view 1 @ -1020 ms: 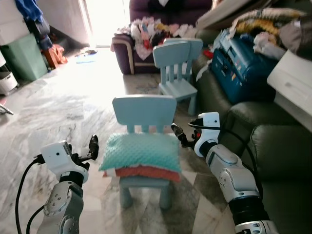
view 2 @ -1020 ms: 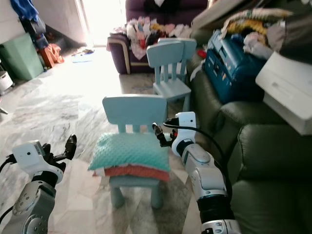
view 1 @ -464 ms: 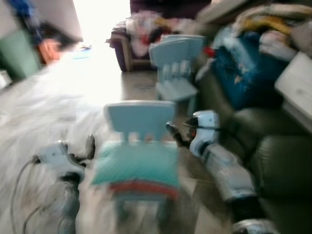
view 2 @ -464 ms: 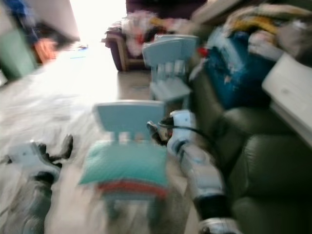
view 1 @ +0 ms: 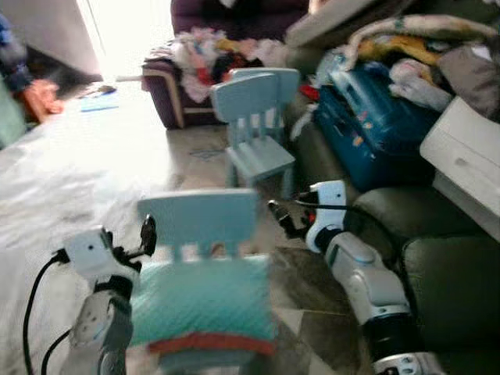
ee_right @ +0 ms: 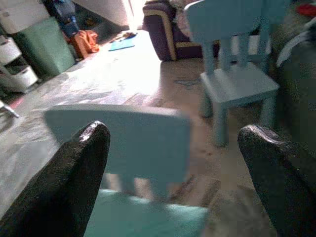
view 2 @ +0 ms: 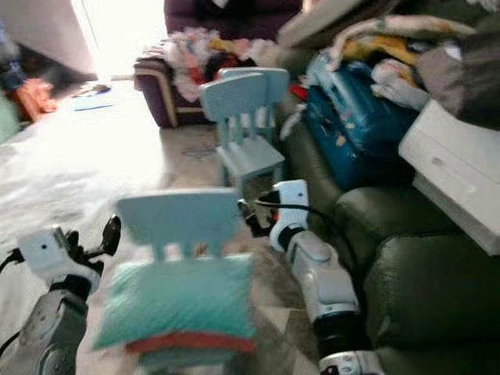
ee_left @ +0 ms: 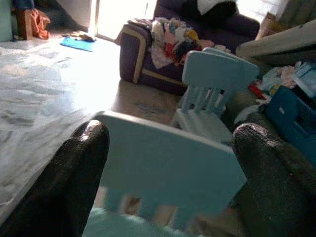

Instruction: Move the pillow to the sofa

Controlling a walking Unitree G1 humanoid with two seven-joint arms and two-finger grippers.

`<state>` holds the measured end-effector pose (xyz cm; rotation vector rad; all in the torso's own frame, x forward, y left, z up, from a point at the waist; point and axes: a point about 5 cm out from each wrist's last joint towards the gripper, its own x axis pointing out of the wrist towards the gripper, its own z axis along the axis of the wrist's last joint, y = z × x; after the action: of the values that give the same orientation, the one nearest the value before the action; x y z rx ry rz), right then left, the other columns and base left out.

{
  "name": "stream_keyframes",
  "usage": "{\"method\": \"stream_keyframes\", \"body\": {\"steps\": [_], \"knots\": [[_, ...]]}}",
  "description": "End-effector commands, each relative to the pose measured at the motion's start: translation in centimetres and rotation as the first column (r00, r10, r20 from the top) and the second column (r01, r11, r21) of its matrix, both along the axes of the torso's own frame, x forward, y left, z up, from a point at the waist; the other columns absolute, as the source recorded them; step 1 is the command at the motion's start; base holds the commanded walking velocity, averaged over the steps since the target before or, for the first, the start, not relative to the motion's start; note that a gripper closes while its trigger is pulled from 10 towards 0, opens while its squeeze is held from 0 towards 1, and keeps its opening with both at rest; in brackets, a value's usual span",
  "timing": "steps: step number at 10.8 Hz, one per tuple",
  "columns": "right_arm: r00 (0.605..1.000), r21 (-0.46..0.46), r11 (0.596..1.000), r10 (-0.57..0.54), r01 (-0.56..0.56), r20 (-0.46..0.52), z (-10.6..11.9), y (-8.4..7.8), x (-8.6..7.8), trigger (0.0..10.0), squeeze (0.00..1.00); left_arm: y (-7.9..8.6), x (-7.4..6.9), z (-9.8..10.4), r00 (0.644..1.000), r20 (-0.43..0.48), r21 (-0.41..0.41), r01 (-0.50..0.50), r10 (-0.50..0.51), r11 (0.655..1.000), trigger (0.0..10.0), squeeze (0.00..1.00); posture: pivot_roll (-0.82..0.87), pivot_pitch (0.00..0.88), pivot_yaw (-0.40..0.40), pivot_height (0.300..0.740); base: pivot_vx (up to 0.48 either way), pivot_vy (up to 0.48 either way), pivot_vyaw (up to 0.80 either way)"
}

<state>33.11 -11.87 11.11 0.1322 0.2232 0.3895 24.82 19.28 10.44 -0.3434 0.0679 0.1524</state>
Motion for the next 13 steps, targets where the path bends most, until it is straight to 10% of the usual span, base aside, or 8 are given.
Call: {"method": "stream_keyframes", "body": {"steps": [1, 13], "knots": [[1.0, 0.006, 1.0, -0.007, 0.007, 0.017, 0.47, 0.03, 0.15, 10.0, 0.0, 0.16, -0.24, -0.47, 0.999, -0.042, 0.007, -0.012, 0.012, 1.0, 10.0, 0.0, -0.18, 0.0, 0.033, 0.74, 0.0, 0.0, 0.0], [1.0, -0.001, 1.0, -0.008, 0.008, 0.011, 0.34, -0.02, 0.13, 10.0, 0.0, -0.66, -0.06, -0.67, 0.997, -0.072, -0.006, 0.014, -0.014, 1.0, 10.0, 0.0, -0.18, 0.0, 0.033, 0.74, 0.0, 0.331, 0.0]]}}
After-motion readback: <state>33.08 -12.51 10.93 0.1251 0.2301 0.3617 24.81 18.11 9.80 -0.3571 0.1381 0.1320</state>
